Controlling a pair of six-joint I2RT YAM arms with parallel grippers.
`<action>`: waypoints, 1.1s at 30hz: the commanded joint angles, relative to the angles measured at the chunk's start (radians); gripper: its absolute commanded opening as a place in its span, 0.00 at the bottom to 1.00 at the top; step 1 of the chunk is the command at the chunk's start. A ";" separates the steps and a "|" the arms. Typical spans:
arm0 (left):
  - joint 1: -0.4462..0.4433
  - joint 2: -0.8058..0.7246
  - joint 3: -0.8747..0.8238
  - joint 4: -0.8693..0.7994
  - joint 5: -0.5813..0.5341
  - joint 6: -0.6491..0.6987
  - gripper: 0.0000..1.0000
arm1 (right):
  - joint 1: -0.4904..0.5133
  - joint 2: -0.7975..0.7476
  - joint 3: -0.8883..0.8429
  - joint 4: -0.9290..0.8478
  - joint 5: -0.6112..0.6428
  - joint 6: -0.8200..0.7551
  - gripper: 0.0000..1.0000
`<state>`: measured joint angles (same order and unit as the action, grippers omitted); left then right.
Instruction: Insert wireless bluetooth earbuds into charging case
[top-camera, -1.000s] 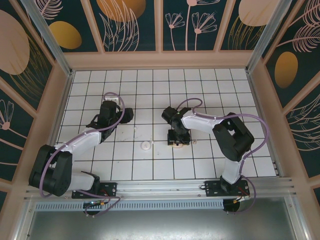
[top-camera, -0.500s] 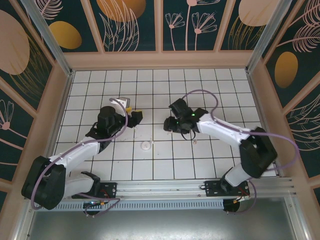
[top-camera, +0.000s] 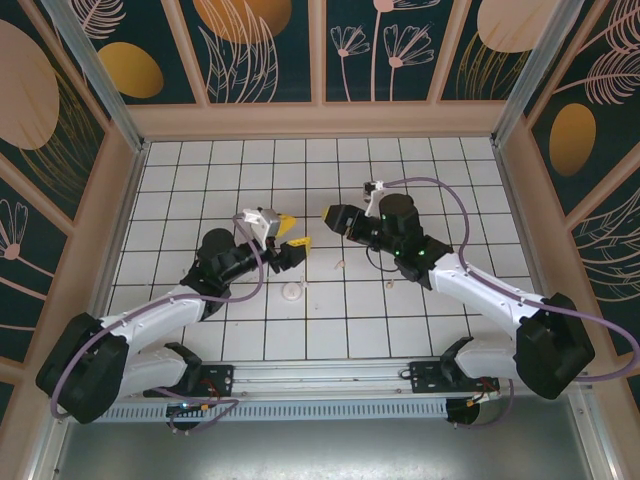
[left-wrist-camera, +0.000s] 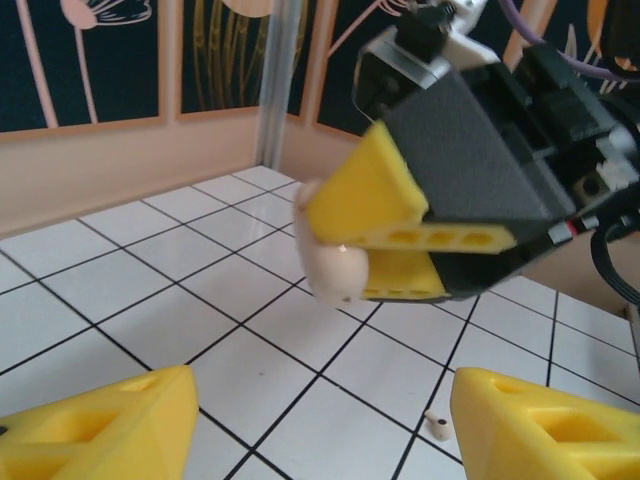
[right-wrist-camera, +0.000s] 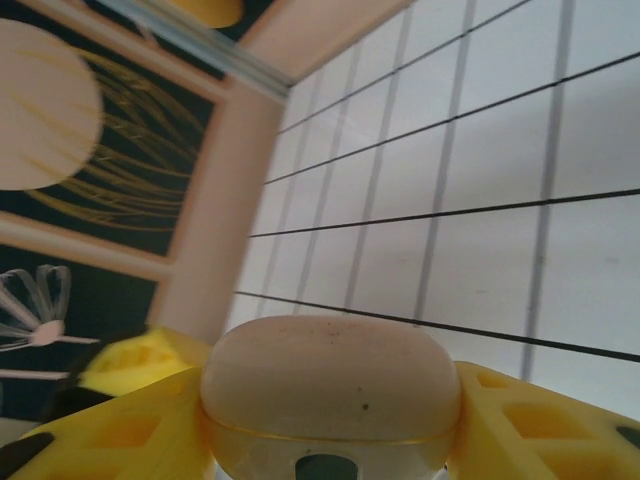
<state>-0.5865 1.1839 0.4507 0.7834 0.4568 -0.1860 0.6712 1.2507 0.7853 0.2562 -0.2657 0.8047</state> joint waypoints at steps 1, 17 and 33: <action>-0.012 0.014 0.027 0.079 0.011 0.009 0.66 | 0.008 -0.007 -0.016 0.165 -0.107 0.046 0.54; -0.045 0.061 0.022 0.212 -0.017 -0.032 0.59 | 0.043 0.026 -0.060 0.259 -0.211 0.136 0.54; -0.056 0.071 0.035 0.203 -0.045 -0.039 0.27 | 0.068 0.072 -0.047 0.315 -0.240 0.169 0.54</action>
<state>-0.6361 1.2617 0.4545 0.9607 0.4137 -0.2211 0.7258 1.3197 0.7345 0.5201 -0.4778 0.9745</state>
